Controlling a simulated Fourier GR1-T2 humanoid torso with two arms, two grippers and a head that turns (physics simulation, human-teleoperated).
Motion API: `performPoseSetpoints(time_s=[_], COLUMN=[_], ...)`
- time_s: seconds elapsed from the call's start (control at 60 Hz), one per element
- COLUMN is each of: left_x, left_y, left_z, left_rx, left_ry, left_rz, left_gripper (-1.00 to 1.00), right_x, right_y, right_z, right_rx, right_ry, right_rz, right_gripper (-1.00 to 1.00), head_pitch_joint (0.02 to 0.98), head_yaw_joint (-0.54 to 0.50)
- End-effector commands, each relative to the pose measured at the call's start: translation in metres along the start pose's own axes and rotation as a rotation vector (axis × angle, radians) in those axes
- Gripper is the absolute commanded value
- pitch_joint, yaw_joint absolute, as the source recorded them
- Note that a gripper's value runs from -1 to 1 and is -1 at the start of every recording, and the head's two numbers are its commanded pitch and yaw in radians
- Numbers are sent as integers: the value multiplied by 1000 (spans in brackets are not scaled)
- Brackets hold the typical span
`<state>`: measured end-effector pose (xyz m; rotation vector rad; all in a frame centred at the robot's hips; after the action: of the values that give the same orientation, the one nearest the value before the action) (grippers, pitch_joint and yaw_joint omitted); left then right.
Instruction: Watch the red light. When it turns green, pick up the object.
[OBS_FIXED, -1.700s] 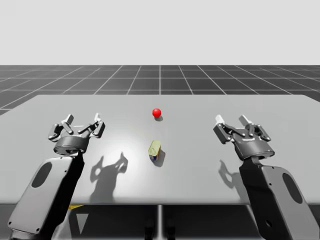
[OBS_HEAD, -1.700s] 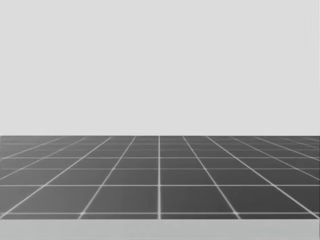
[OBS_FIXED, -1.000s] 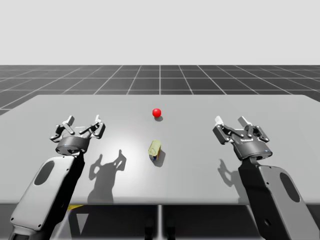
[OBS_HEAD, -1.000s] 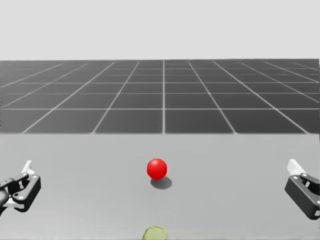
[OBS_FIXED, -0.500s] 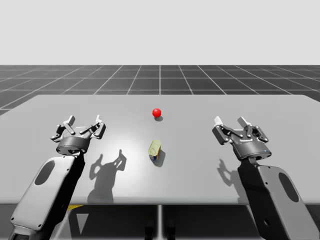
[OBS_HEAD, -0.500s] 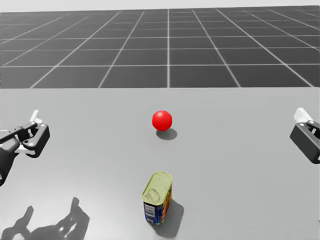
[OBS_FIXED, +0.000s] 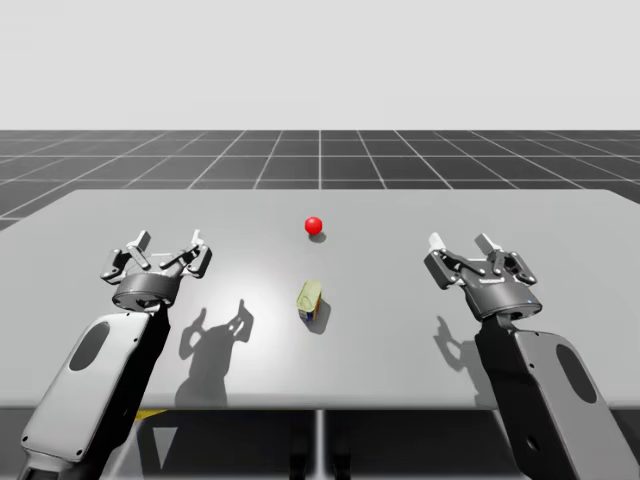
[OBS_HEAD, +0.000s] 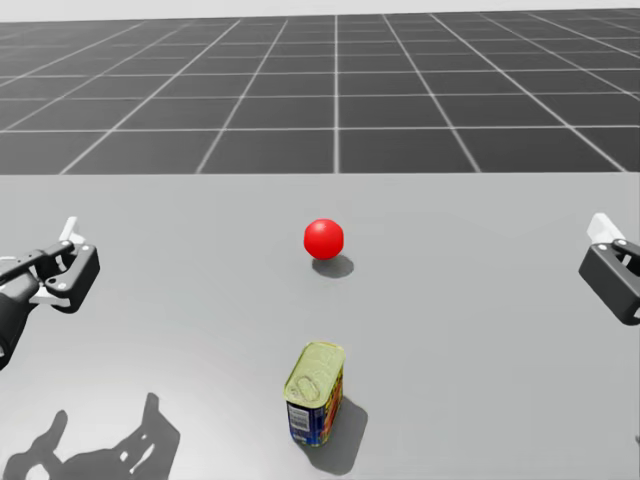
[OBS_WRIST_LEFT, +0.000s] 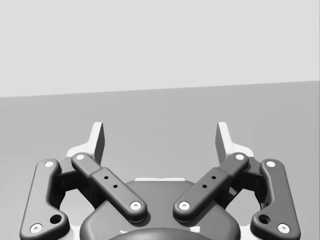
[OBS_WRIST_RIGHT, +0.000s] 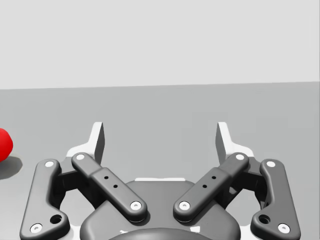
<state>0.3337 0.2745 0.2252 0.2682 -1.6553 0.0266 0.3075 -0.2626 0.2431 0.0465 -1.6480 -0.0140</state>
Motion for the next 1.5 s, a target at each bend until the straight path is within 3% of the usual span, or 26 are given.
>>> performPoseSetpoints(time_s=[0.017,1.017,1.5], left_x=[0,0,0], left_y=[0,-1,-2], left_z=[0,0,0], left_rx=[-1,-2,-11], left_ry=[0,-1,-2], left_rz=[0,-1,-3], left_gripper=[-1000,-1000,-1000], right_x=[0,1,0], right_y=[0,1,1], right_z=[0,1,0], right_rx=[0,-5,-10], right_ry=[0,-13,-7], right_rz=[2,4,6], right_gripper=[-1000,-1000,-1000], head_pitch_joint=[583,591,806], head_yaw_joint=[35,36,50])
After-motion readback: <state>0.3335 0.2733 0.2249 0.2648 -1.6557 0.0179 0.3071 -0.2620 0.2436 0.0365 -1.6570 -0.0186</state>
